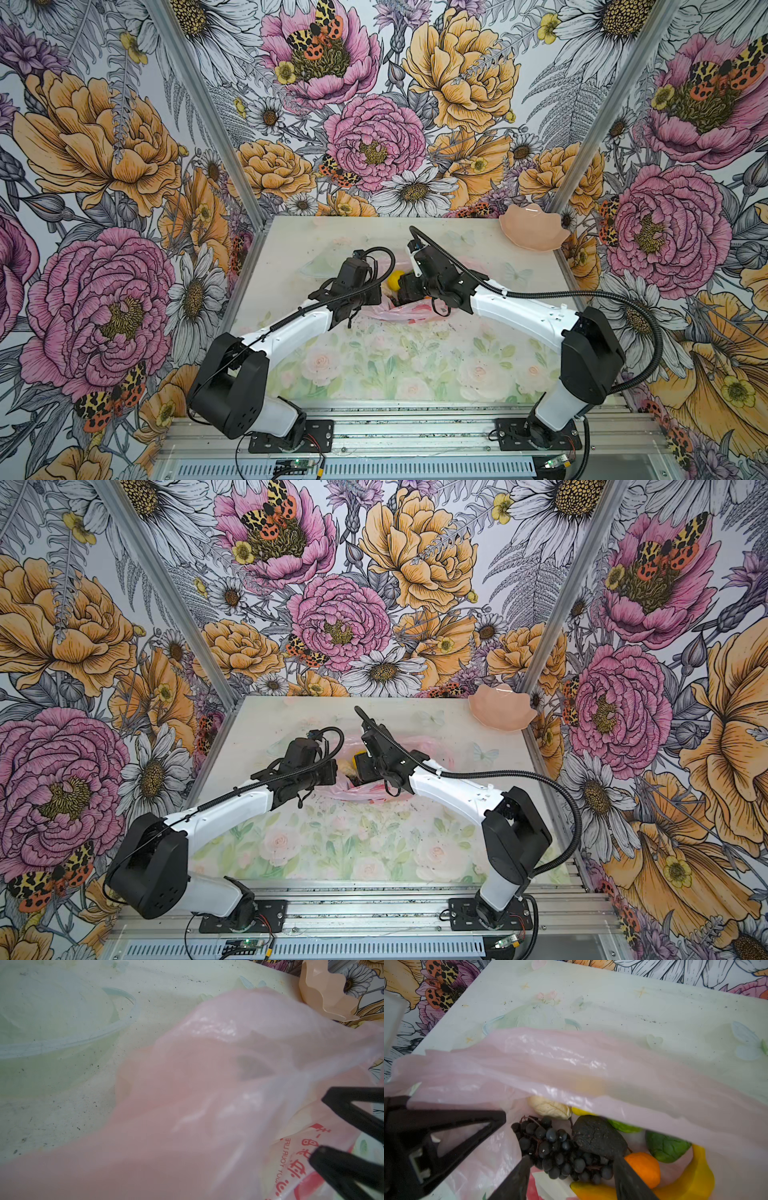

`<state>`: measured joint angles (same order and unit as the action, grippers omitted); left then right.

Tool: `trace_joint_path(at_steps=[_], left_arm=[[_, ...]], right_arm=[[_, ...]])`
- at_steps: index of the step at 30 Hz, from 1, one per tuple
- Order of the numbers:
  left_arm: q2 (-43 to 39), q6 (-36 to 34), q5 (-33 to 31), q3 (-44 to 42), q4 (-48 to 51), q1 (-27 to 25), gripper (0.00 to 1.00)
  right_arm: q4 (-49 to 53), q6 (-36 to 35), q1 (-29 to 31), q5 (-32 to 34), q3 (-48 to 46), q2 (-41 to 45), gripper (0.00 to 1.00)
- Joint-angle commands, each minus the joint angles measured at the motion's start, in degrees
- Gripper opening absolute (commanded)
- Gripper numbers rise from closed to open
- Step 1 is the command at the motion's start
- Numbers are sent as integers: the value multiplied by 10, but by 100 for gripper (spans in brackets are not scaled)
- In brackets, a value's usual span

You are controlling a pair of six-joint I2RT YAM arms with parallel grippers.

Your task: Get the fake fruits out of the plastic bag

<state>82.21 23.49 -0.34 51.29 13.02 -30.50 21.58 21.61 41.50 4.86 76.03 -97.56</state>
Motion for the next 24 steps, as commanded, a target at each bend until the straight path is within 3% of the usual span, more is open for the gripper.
trace_joint_path(at_steps=[1,9,15,20,24], left_arm=[[-14,-24,14,-12,-20,-17,0],[-23,-53,21,-34,-22,-45,0],[-49,-58,11,-56,-34,-60,0],[-111,-25,28,-112,-100,-30,0],[-117,13,43,-129,-123,21,0]], right_arm=[[-16,8,-17,-25,73,-39,63],[-15,34,-73,-114,209,-154,45],[-12,66,-112,-145,286,-256,39],[-10,72,-131,-164,290,-284,36],[-10,59,-134,-190,258,-237,39]])
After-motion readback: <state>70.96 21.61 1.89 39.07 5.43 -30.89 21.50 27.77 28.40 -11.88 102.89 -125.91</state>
